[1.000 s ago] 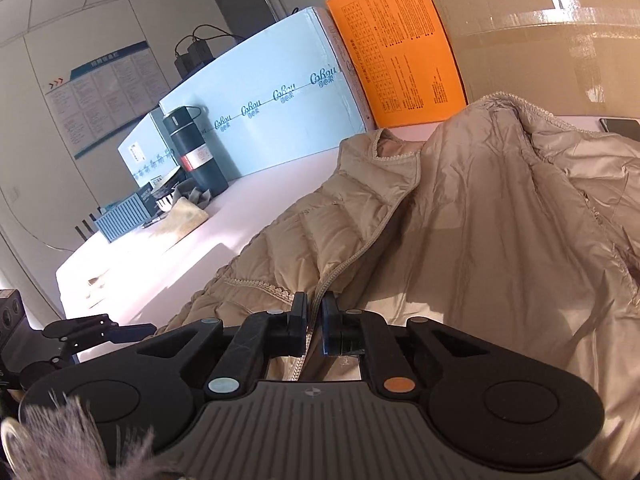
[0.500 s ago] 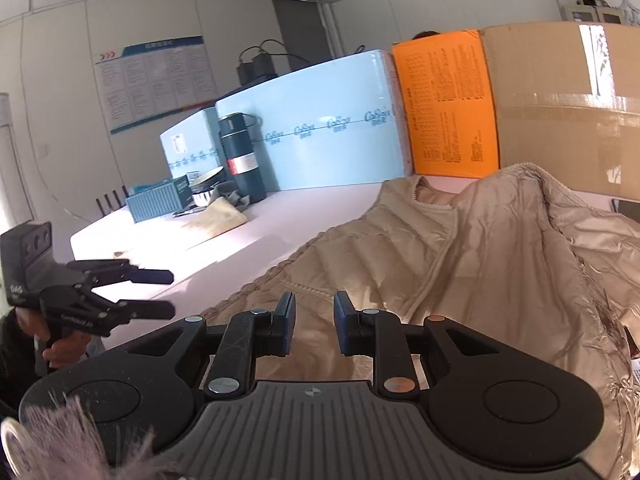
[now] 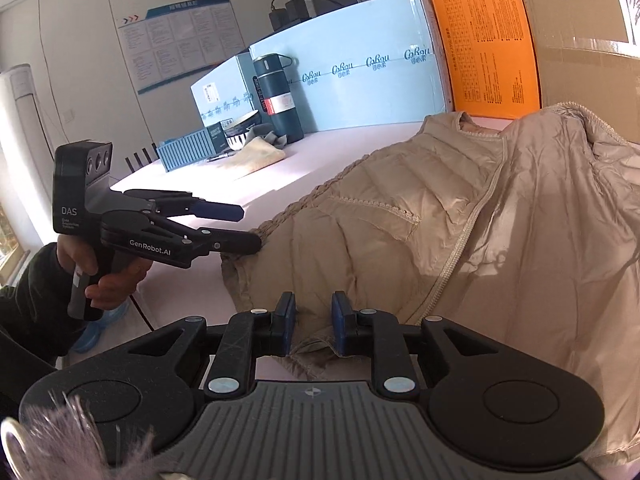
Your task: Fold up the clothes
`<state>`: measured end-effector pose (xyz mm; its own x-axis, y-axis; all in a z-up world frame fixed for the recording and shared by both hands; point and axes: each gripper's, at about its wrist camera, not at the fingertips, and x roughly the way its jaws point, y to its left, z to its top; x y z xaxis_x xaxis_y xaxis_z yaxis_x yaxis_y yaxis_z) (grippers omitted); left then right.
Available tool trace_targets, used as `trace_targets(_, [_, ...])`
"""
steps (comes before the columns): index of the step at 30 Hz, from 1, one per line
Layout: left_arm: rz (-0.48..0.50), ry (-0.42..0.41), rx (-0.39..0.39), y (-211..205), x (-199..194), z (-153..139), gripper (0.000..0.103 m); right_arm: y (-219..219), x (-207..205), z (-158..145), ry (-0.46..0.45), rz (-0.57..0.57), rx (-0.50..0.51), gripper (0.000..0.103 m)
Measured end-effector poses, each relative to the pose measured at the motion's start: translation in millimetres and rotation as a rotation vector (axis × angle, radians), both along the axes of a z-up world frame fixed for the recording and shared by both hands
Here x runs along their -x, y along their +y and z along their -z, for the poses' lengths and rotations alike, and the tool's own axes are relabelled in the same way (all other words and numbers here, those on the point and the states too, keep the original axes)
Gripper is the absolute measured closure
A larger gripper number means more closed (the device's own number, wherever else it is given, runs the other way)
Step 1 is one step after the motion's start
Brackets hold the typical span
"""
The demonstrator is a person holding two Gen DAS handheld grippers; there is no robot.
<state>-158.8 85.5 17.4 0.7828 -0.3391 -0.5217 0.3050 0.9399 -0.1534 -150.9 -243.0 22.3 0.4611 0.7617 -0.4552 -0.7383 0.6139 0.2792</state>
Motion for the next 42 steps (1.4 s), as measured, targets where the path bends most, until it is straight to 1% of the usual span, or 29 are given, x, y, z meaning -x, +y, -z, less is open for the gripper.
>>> trace_targets(2, [-0.021,0.032,0.102,10,-12,-6,0.021,-3,-2,-12,-0.042,0.020,-0.010,0.064])
trace_targets(4, [-0.046,0.080,0.163,12,-39,-6,0.021,-3,-8,-26,-0.086,0.040,-0.016,0.060])
trace_targets(6, [-0.071,0.129,0.217,14,-68,-6,0.021,2,-22,-36,-0.110,0.052,-0.008,0.059])
trace_targets(8, [-0.093,0.192,0.299,17,-97,0,0.021,12,-42,-40,-0.124,0.063,0.027,0.051])
trace_targets(10, [-0.105,0.253,0.374,20,-124,7,0.021,20,-64,-33,-0.118,0.080,0.077,0.050])
trace_targets(12, [-0.099,0.301,0.424,21,-145,15,0.021,22,-89,-17,-0.073,0.114,0.115,0.050])
trace_targets(13, [-0.100,0.309,0.429,20,-152,18,0.021,21,-101,-5,-0.036,0.127,0.125,0.050])
trace_targets(14, [-0.106,0.300,0.424,19,-155,19,0.021,18,-109,5,0.002,0.133,0.125,0.050])
trace_targets(17, [-0.111,0.285,0.424,17,-163,20,0.021,-1,-122,20,0.096,0.130,0.013,0.050])
trace_targets(20, [-0.101,0.267,0.440,15,-166,24,0.021,-13,-127,25,0.153,0.128,-0.064,0.050])
trace_targets(22, [-0.089,0.248,0.439,13,-164,25,0.023,-20,-130,27,0.182,0.128,-0.104,0.050])
trace_targets(23, [-0.074,0.240,0.429,12,-165,27,0.034,-21,-130,27,0.188,0.128,-0.112,0.050])
trace_targets(24, [-0.060,0.243,0.421,10,-165,28,0.052,-21,-129,27,0.187,0.127,-0.112,0.049])
trace_targets(26, [-0.055,0.235,0.390,3,-165,29,0.062,-20,-129,26,0.187,0.123,-0.114,0.047])
trace_targets(27, [-0.052,0.226,0.375,0,-164,29,0.072,-20,-129,26,0.189,0.120,-0.117,0.046])
trace_targets(29, [-0.047,0.214,0.356,-4,-162,29,0.078,-20,-129,25,0.191,0.116,-0.122,0.043])
trace_targets(32, [-0.053,0.205,0.352,-2,-160,29,0.083,-19,-129,25,0.190,0.116,-0.122,0.042])
trace_targets(34, [-0.061,0.208,0.358,1,-160,27,0.084,-16,-128,23,0.183,0.119,-0.109,0.041])
trace_targets(36, [-0.072,0.205,0.349,2,-158,25,0.085,-8,-125,20,0.159,0.117,-0.069,0.039])
trace_targets(37, [-0.077,0.198,0.337,2,-157,25,0.086,-2,-122,18,0.140,0.113,-0.039,0.035])
trace_targets(38, [-0.083,0.190,0.320,1,-156,23,0.086,4,-121,17,0.125,0.106,-0.014,0.028])
trace_targets(40, [-0.106,0.163,0.268,0,-152,18,0.086,16,-119,15,0.101,0.090,0.027,0.022])
trace_targets(42, [-0.130,0.134,0.216,-2,-147,13,0.086,24,-118,15,0.100,0.084,0.039,0.021])
